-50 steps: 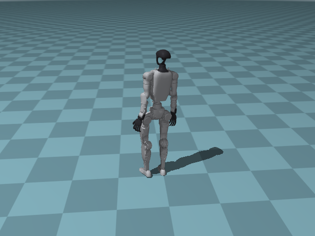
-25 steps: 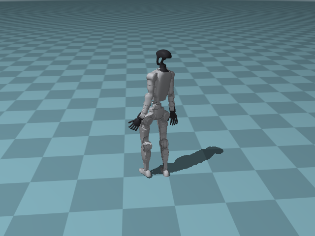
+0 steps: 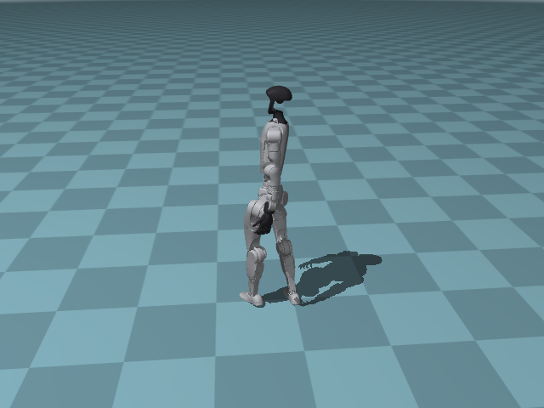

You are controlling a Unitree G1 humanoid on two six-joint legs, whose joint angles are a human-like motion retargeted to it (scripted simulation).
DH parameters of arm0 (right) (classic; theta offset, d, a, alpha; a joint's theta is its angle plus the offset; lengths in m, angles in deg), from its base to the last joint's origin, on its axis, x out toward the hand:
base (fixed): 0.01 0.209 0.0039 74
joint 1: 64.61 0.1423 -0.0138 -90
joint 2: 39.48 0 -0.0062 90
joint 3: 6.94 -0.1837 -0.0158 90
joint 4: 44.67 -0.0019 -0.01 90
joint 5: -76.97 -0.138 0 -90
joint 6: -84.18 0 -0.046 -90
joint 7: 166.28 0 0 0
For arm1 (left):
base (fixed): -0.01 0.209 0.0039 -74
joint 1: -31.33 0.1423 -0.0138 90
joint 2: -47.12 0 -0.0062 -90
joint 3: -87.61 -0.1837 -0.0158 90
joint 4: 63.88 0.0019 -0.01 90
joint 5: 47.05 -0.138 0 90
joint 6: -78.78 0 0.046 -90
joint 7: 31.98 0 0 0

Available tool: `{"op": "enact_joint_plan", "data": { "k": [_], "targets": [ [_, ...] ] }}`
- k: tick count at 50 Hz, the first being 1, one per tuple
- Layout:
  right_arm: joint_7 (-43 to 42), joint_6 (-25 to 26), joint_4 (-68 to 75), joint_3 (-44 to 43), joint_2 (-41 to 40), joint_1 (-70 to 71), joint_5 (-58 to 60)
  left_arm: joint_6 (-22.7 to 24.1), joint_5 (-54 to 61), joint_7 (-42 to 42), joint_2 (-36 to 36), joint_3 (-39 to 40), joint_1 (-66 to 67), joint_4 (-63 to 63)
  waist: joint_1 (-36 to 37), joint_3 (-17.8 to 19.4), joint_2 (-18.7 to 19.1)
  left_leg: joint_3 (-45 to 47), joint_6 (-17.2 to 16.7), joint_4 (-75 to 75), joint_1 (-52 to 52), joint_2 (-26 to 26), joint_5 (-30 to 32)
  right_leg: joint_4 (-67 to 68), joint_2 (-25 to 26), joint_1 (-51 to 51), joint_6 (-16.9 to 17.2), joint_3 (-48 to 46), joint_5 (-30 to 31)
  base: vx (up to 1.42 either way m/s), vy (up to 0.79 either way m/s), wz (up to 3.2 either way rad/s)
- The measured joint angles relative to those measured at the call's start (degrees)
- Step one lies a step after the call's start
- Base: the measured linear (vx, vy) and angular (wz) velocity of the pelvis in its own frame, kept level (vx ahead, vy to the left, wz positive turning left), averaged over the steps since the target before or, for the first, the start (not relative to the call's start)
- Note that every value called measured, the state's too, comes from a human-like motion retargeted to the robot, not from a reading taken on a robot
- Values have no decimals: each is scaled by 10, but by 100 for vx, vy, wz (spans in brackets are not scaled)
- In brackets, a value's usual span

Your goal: In place motions

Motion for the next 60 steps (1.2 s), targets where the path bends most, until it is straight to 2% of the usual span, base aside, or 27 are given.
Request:
{"op": "enact_joint_plan", "data": {
  "k": [8, 17, 20, 25, 28, 30, 33, 35, 38, 47, 55, 60],
  "targets": [
    [12, -8, -10, 17, -17, 7, 14, -5, 2, -3, -4, -3, -3, 7, 16, -1, -10, -8, 5, -2, -5, -9, 1, -7, -5, -3, 9, -9, 8, 0, 0, 6],
    [17, -19, -20, 31, -22, 2, 28, -11, -25, -26, -15, -26, -13, 7, -14, -3, -7, 3, 17, -3, -6, -4, -10, -8, -3, -21, 9, 23, 24, 7, -6, -29],
    [16, -18, -17, 29, -20, 3, 26, -16, -33, -36, -20, -36, -18, 9, -28, 0, -5, 9, 22, -4, -3, 1, -17, -6, -1, -32, 4, 53, 37, 10, -17, -57],
    [15, -16, -14, 29, -16, 17, 18, -31, -50, -65, -28, -51, -24, 12, -71, 18, 5, 35, 35, -1, 5, 18, -33, 10, 9, -70, -8, 191, 66, 1, -25, -102],
    [17, -17, -17, 37, -14, 22, 12, -42, -65, -80, -31, -55, -19, 11, -108, 16, 14, 67, 41, -2, 2, 35, -42, 18, 21, -99, -4, 274, 71, -3, -24, -121],
    [19, -18, -19, 45, -14, 24, 9, -51, -78, -96, -35, -55, -14, 10, -135, 19, 22, 90, 43, -2, 5, 48, -47, 13, 33, -105, -4, 299, 73, -4, -23, -119],
    [19, -17, -18, 50, -13, 27, 4, -65, -100, -122, -43, -62, -12, 9, -170, 27, 26, 123, 45, -2, 12, 60, -55, -7, 36, -101, -9, 269, 77, -15, -21, -111],
    [19, -16, -15, 47, -11, 25, 1, -73, -114, -129, -49, -74, -13, 8, -186, 33, 22, 143, 47, -3, 19, 61, -60, -19, 40, -99, -4, 281, 83, -18, -18, -105],
    [14, -12, -4, 35, -6, 18, -2, -80, -135, -122, -58, -93, -16, 2, -194, 35, 19, 169, 48, -4, 30, 68, -70, -31, 43, -104, 5, 310, 100, -11, -14, -106],
    [-19, 5, 40, 8, 17, 2, -4, -81, -176, -116, -62, -127, -26, -1, -230, 37, 23, 240, 48, -3, 52, 91, -96, -35, 66, -124, 0, 379, 124, -9, -11, -84],
    [-36, 15, 58, -1, 19, -11, -8, -48, -177, -47, -44, -132, -8, 8, -270, 38, 34, 274, 42, -3, 69, 106, -113, -33, 84, -131, -7, 421, 134, -5, -6, -49],
    [-31, 17, 57, 2, 9, -19, -12, -43, -157, -33, -35, -118, -1, 13, -276, 36, 34, 291, 38, -4, 73, 113, -117, -34, 91, -136, -10, 431, 141, -3, -5, -30]
  ]
}}
